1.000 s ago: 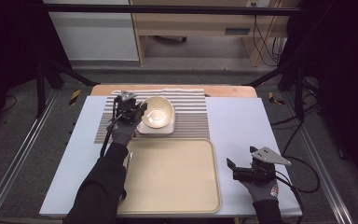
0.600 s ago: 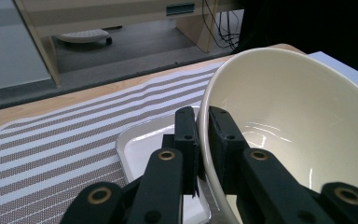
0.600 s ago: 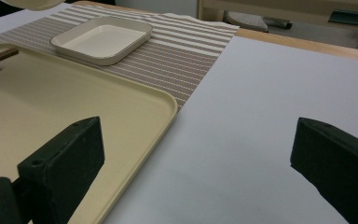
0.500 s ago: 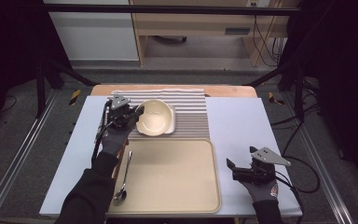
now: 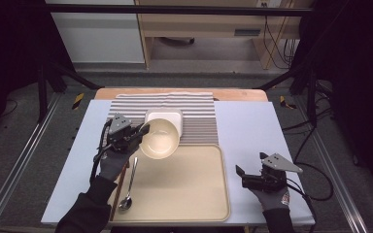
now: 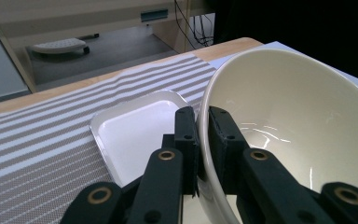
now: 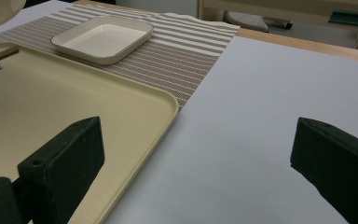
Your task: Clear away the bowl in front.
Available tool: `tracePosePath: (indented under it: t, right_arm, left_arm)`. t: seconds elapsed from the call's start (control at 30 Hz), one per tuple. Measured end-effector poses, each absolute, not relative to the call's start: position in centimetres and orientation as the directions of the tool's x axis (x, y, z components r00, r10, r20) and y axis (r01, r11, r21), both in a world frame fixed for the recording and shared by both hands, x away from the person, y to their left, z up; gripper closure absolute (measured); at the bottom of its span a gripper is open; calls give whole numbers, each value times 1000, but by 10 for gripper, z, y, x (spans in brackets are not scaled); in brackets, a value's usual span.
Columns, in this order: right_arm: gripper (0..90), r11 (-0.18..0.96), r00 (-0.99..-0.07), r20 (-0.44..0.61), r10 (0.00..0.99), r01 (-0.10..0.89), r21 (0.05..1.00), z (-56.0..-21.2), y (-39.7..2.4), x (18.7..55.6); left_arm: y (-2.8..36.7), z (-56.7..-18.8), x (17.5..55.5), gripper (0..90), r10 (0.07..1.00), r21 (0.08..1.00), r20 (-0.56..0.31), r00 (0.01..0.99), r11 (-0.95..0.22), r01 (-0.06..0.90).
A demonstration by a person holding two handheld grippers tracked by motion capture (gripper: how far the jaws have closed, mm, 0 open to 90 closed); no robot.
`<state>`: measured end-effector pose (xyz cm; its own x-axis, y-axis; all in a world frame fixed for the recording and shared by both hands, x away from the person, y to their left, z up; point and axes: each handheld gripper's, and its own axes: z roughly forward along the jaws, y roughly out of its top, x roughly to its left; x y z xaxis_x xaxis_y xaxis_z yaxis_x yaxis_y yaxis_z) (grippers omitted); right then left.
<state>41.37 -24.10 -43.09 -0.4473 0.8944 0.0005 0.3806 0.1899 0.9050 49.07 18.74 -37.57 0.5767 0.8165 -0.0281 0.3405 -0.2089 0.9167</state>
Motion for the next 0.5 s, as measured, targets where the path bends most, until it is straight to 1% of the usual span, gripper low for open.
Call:
tracePosePath:
  t: [0.5]
  right_arm:
    - [32,194,-451,1,892,385,902,-432,-240,414]
  left_arm:
    - [176,-406,485,819,801,880,-23,598,-268,392]
